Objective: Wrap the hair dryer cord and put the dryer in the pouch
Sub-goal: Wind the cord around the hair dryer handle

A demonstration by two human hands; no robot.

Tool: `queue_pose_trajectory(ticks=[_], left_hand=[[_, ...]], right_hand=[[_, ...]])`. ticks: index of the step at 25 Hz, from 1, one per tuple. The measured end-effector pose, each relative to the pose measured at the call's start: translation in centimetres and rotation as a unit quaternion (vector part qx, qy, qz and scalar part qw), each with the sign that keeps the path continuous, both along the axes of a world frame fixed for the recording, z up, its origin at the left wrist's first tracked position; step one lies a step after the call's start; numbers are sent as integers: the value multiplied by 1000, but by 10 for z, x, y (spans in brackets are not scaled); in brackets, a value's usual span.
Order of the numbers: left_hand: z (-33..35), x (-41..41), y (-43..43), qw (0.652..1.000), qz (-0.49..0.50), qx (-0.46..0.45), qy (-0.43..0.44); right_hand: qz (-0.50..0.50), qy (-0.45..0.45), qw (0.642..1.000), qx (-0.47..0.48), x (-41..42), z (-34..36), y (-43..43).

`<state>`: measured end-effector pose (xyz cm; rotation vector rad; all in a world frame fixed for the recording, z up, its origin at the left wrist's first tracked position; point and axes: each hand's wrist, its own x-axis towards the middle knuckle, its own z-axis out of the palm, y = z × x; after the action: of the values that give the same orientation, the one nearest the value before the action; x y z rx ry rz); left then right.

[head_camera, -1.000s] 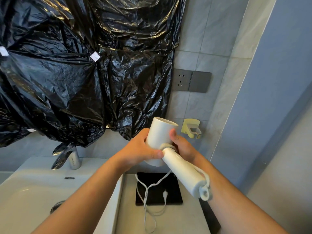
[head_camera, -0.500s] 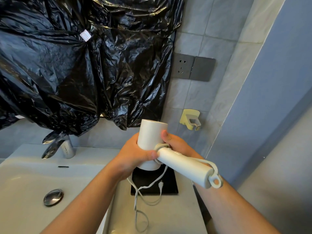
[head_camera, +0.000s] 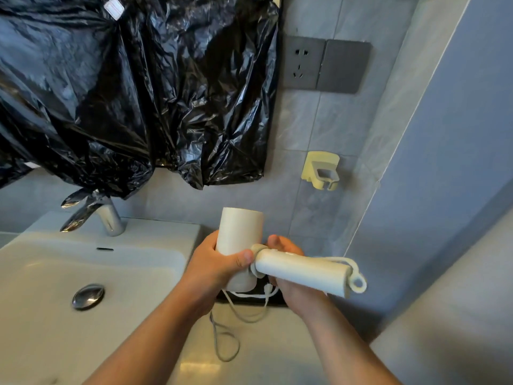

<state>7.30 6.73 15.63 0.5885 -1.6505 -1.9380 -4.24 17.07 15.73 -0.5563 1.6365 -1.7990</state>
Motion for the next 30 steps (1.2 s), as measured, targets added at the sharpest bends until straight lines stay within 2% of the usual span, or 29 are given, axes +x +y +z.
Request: queue_pose_trajectory(ticks=[3, 6, 10, 14, 19, 25, 30], left_hand=[[-22, -9, 4, 998, 57, 41, -5], [-46, -16, 0, 992, 120, 38, -2], [-73, -19, -9, 984, 174, -42, 19], [-95, -28, -17, 971, 189, -124, 77], [-116, -29, -9, 948, 222, -183, 139], [-142, -18, 1, 924, 290, -202, 144], [-135, -15, 6, 916, 271, -247, 165]], right_hand=[[-31, 74, 997, 13, 2, -42, 4], [-41, 125, 991, -22, 9, -71, -2], [-17, 233, 969, -77, 11, -91, -4], [-70, 340, 934, -88, -1, -111, -11], [-87, 320, 936, -120, 4, -132, -9], [-64, 276, 958, -44, 19, -140, 5], [-77, 292, 953, -36, 25, -123, 17]])
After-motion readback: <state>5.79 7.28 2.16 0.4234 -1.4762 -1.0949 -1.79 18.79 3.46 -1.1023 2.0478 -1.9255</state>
